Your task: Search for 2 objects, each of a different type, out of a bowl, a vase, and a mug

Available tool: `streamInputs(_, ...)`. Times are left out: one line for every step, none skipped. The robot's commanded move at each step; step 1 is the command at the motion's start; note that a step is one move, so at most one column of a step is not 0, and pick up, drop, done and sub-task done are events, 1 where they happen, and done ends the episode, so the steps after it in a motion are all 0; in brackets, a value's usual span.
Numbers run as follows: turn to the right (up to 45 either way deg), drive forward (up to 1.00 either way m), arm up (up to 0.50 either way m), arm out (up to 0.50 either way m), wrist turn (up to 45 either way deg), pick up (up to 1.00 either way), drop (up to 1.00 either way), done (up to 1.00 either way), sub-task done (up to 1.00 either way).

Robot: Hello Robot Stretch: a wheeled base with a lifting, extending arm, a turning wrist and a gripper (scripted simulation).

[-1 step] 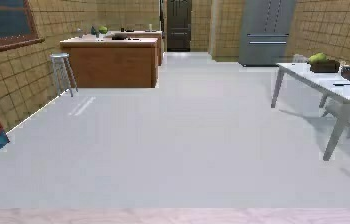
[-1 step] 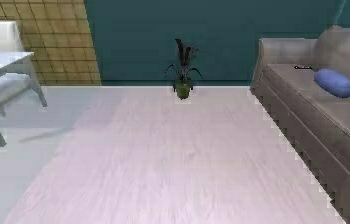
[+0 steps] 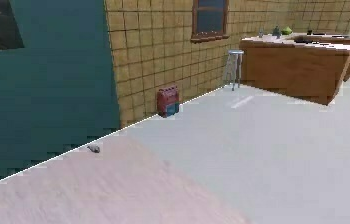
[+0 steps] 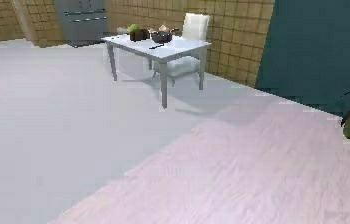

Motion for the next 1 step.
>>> streamInputs(-30.0,0.0,0.0,0.0,0.0,0.0,0.0,0.0,0.0)
